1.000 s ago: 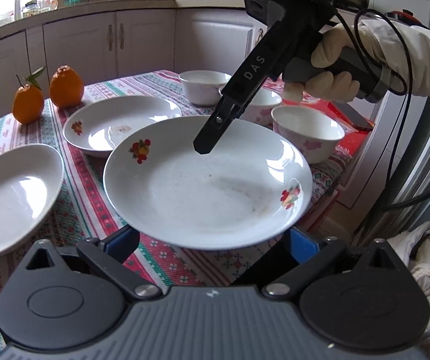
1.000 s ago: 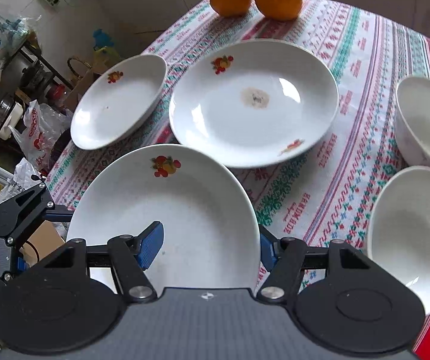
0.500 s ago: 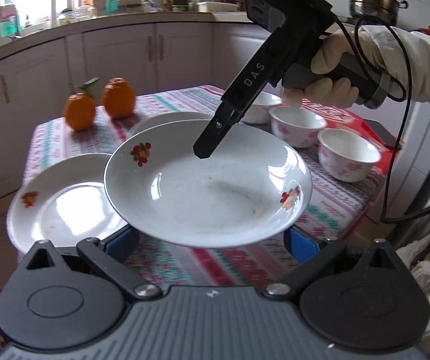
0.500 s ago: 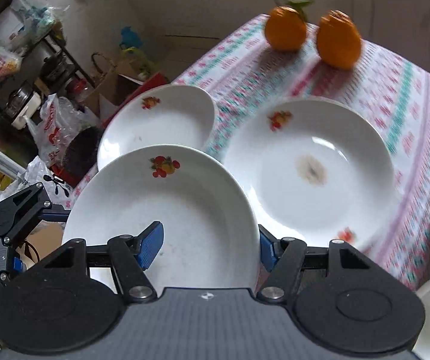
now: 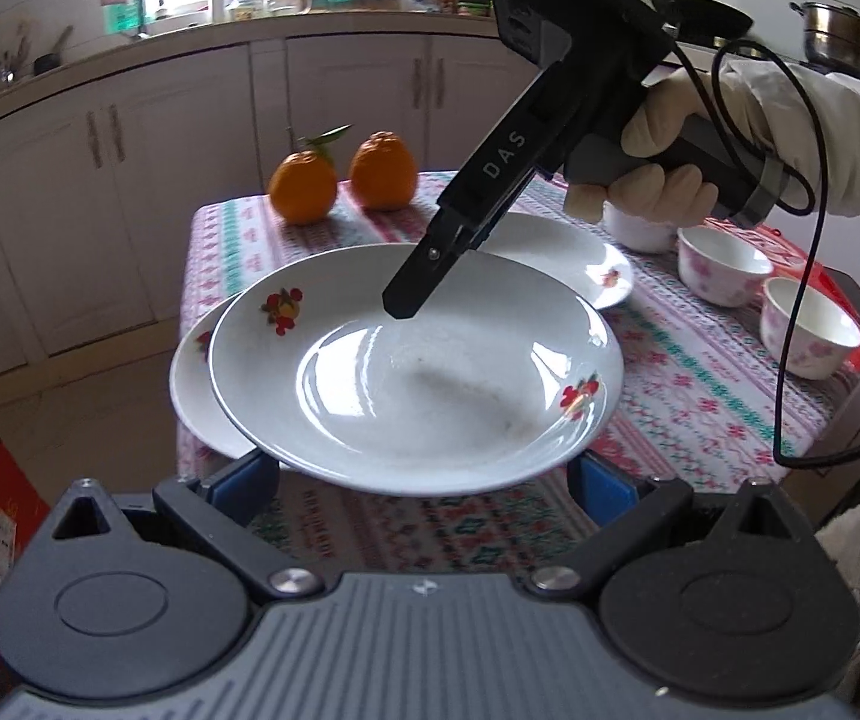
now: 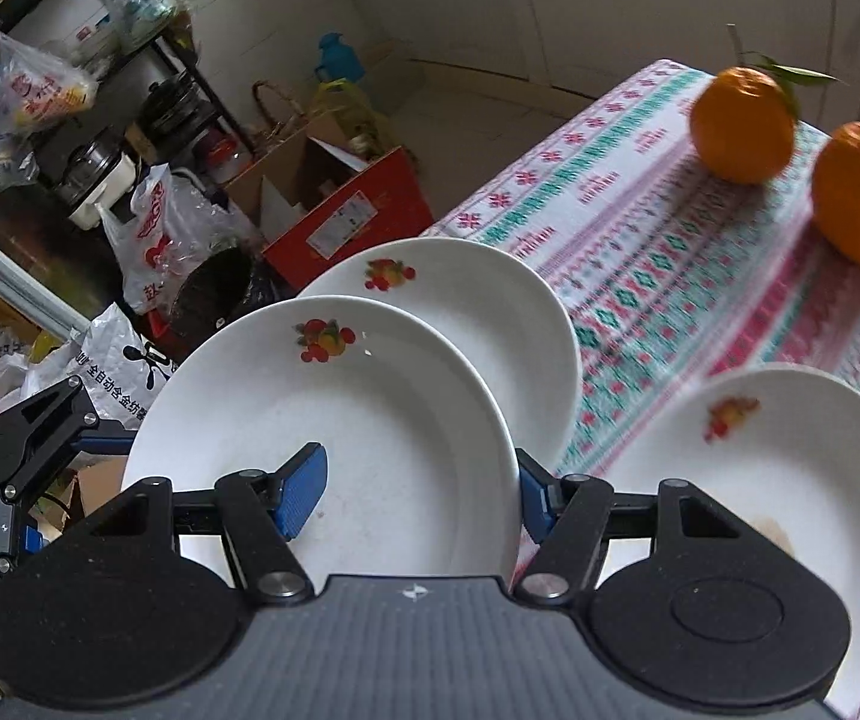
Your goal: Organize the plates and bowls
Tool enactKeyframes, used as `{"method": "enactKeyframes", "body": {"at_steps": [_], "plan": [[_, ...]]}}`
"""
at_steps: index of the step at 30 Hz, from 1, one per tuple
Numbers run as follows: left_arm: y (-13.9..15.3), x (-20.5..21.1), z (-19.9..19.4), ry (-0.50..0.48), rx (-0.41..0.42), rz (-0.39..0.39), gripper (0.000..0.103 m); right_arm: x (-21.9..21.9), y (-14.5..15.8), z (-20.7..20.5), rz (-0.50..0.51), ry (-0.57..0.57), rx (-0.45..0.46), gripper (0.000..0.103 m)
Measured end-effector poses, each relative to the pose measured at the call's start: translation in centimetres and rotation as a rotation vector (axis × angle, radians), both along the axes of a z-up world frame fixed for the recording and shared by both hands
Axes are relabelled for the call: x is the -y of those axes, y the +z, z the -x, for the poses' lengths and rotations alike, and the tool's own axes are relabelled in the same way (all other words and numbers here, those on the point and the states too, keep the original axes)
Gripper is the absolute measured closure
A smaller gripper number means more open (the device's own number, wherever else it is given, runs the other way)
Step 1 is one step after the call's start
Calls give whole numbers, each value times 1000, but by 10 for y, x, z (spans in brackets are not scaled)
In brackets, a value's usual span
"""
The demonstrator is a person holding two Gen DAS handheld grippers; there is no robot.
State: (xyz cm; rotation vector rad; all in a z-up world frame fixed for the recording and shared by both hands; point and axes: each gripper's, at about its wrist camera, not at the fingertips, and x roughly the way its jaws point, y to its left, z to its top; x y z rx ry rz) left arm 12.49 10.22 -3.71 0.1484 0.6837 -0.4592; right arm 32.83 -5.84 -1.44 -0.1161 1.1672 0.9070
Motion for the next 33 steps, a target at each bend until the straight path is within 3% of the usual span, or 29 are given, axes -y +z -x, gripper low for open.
{"method": "enactKeyframes", "body": {"at_steps": [11, 33], "plan": [[-7, -15, -14, 26, -17, 15, 2, -21, -15, -20, 16, 12, -27, 32], [-16, -24, -35, 44, -46, 46, 2, -24, -26, -35, 26, -6, -35, 32]]}}
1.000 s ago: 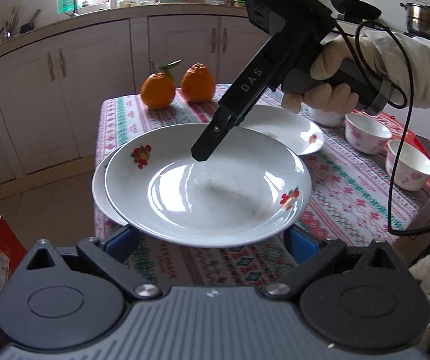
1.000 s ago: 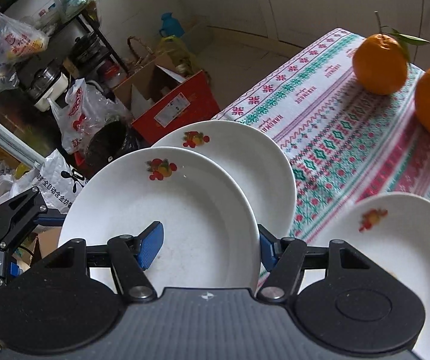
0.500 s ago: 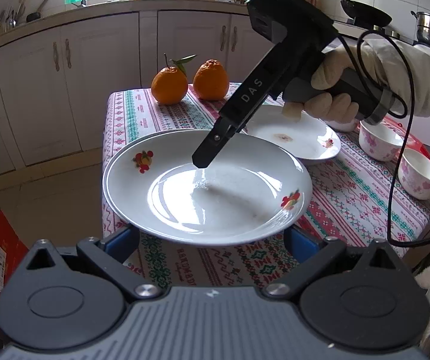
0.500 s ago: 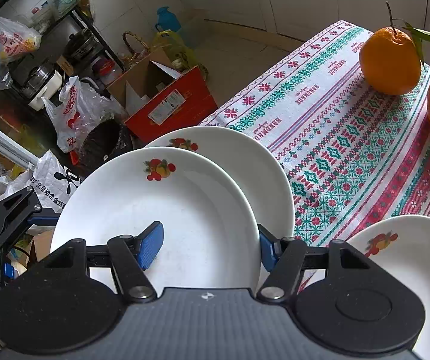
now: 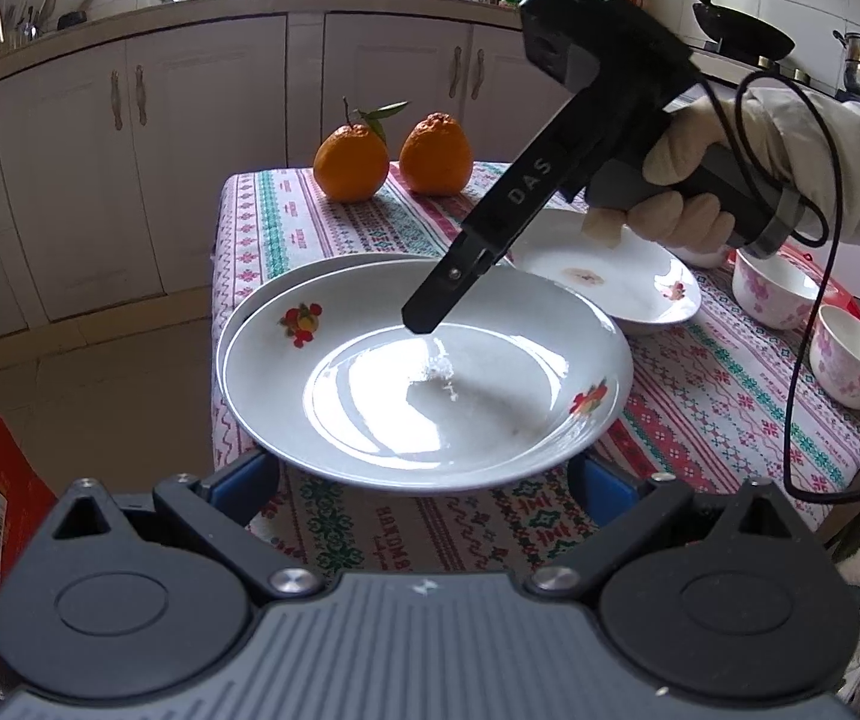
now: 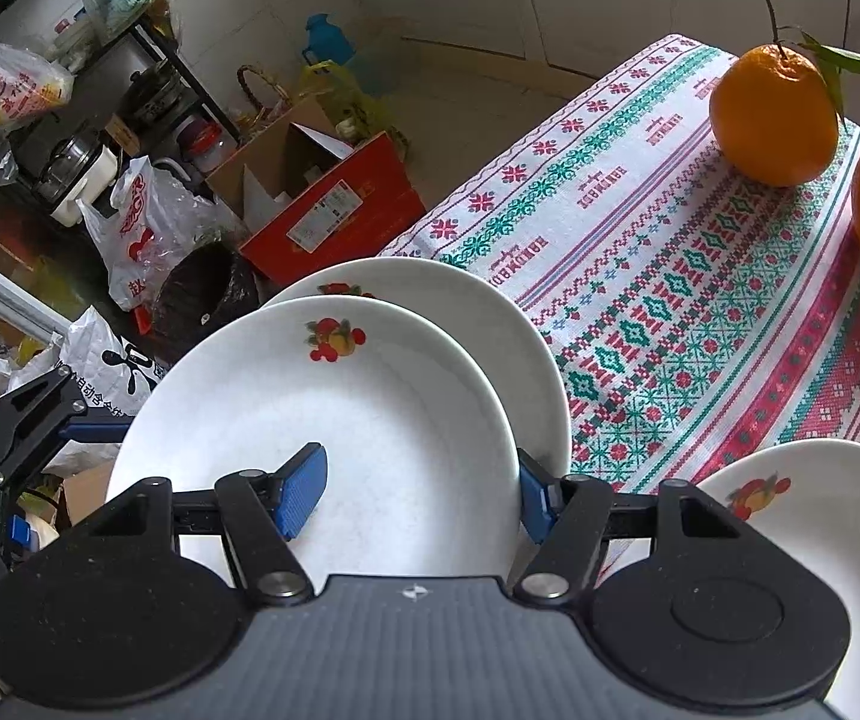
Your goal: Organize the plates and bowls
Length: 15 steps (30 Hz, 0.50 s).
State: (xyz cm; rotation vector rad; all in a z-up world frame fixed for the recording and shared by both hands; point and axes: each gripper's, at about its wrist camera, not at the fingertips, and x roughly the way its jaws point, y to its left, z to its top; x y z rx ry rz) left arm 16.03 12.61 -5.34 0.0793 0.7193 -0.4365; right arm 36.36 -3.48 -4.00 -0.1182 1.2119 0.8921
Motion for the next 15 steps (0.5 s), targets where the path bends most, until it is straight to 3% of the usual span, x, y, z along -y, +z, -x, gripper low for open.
{"method": "enactKeyframes", "body": {"at_steps": [15], "plan": [[-7, -3, -8, -6, -10, 12, 2, 9, 8, 2, -14, -20, 3, 32]]}}
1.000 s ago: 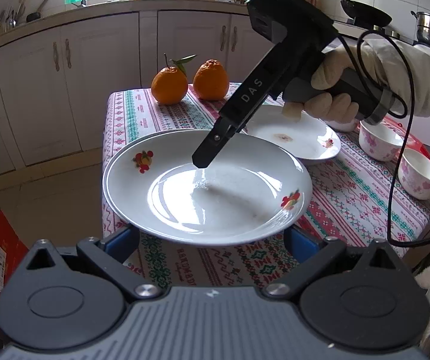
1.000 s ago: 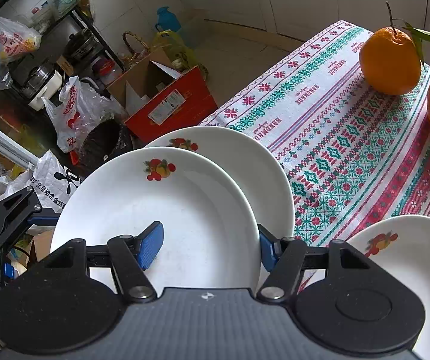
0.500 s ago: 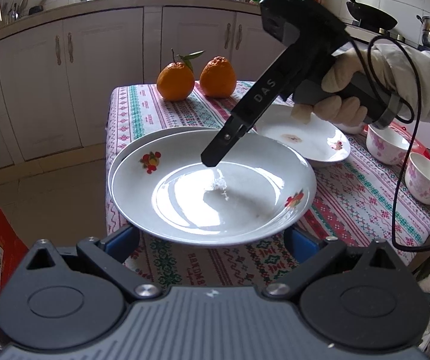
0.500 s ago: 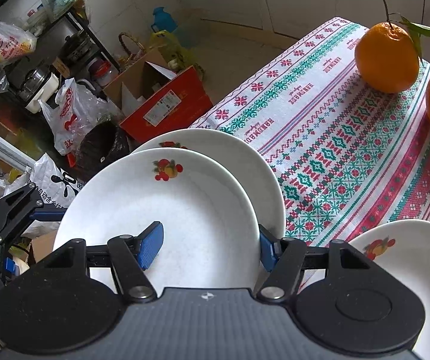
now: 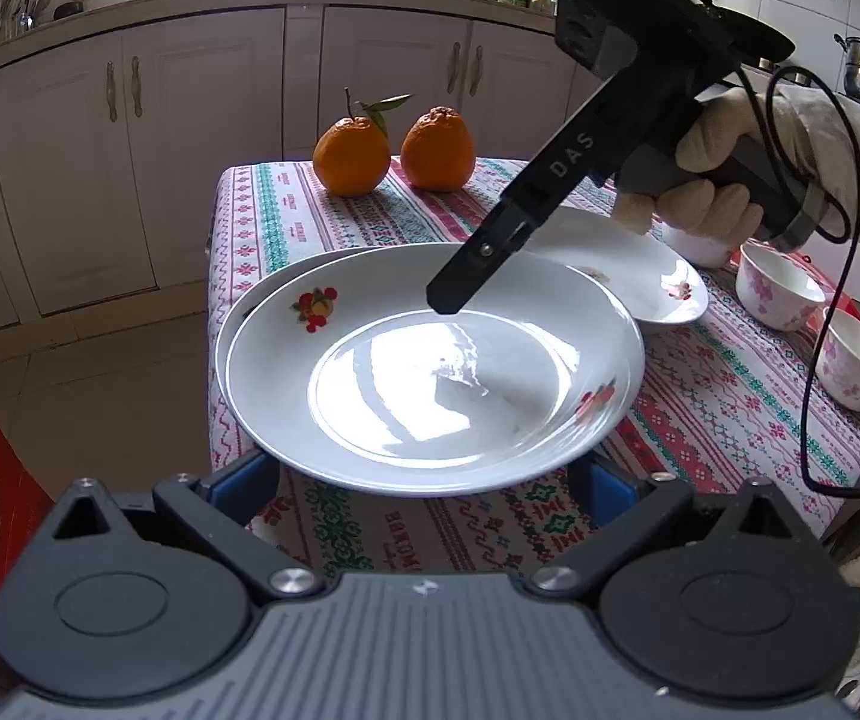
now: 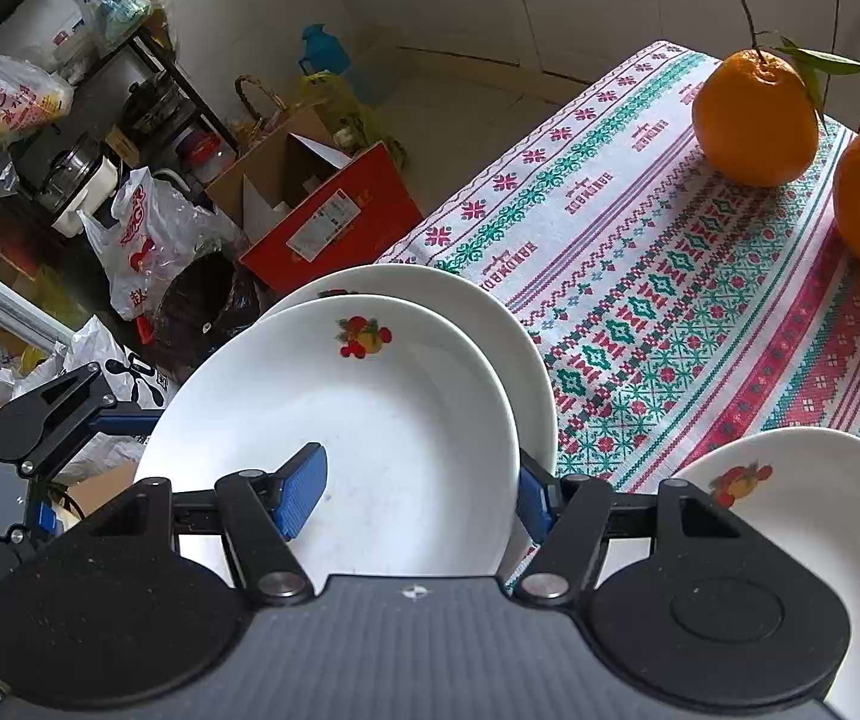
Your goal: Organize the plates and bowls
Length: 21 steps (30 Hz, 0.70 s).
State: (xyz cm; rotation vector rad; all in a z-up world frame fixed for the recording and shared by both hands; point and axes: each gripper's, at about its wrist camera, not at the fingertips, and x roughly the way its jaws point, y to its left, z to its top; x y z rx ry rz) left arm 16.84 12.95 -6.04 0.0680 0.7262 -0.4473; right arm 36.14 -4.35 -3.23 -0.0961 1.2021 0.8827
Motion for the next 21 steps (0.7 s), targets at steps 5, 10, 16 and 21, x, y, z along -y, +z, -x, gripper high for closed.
{"method": "enactKeyframes", "body": {"at_steps": [5, 10, 16, 21], "plan": [[-2, -1, -3, 1, -7, 10, 2, 4, 1, 1, -9, -10, -2, 33], [-3, -3, -5, 4, -6, 10, 2, 6, 4, 3, -10, -18, 0, 32], [-2, -5, -6, 14, -6, 12, 2, 11, 7, 7, -17, -43, 2, 32], [-2, -1, -5, 7, 7, -9, 2, 15, 10, 11, -21, -52, 5, 31]]}}
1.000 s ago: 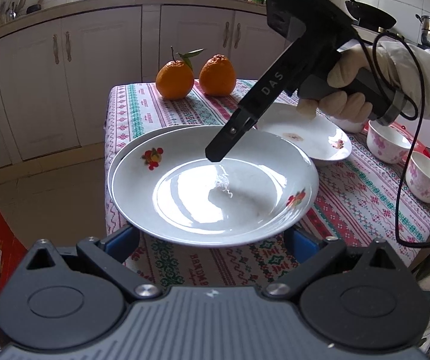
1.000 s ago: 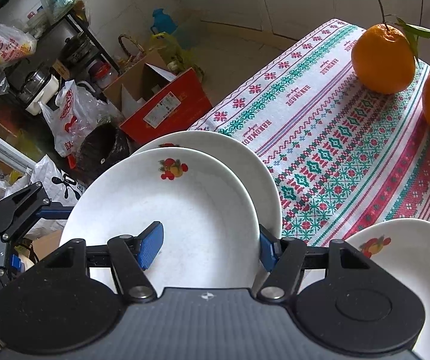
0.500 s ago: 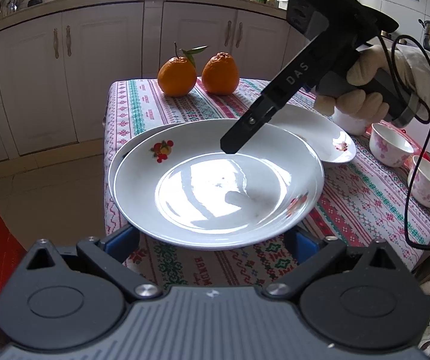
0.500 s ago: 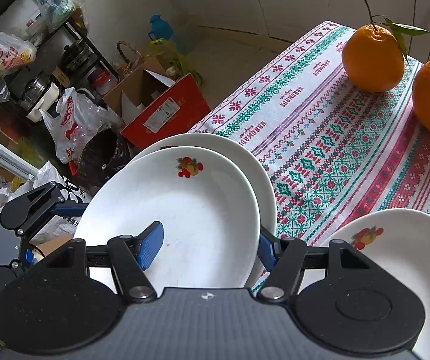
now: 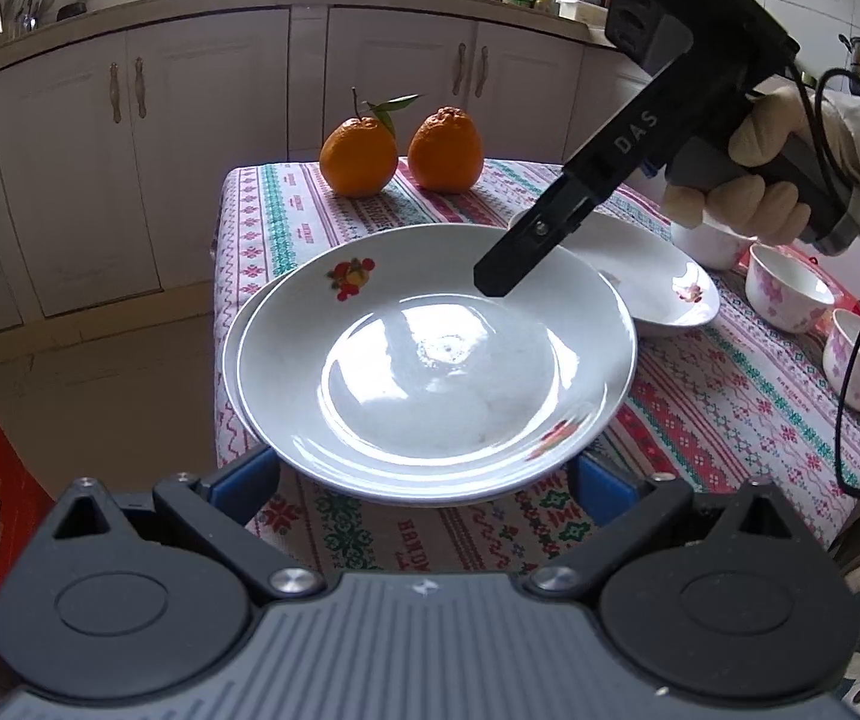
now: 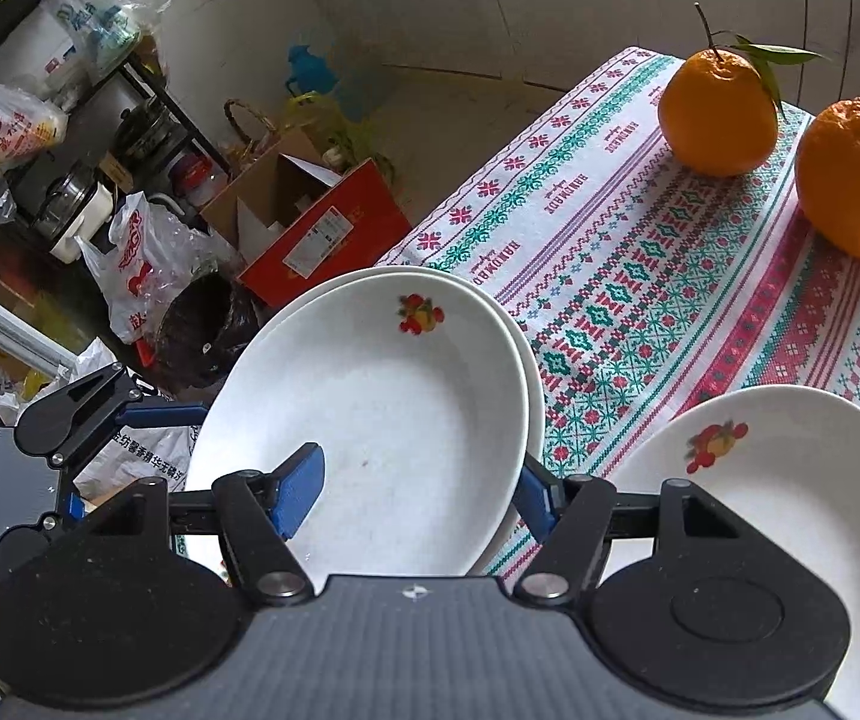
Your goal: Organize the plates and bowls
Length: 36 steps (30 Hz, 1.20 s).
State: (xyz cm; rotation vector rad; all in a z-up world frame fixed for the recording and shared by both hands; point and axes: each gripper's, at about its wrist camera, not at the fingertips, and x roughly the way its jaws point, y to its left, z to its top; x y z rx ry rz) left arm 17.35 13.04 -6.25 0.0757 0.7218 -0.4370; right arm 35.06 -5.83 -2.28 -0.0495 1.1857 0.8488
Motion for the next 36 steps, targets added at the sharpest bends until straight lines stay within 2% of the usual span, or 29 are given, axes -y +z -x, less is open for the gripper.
{"method": "enactKeyframes", "body": {"at_steps": [5, 12, 17, 21, 23, 26, 31, 36], "plan": [[1, 2, 0, 10, 4, -3, 2, -3, 0, 5, 20, -10, 28, 27], [1, 3, 5, 19, 15, 16, 2, -11, -1, 14, 111, -28, 89, 25], [5, -2, 4, 49, 17, 42, 2, -9, -3, 19, 106, -34, 104, 23], [14, 10, 16, 31, 64, -10, 1, -4, 8, 32, 85, -36, 132, 17], [17, 17, 22, 28, 86, -41, 1, 0, 17, 44, 92, -42, 174, 10], [22, 27, 33, 16, 107, -52, 1, 9, 27, 63, 94, -51, 235, 4], [32, 46, 50, 0, 147, -65, 1, 32, 39, 100, 165, -86, 365, 0], [40, 71, 62, -37, 165, -26, 1, 66, 47, 128, 176, -134, 415, 0]]}}
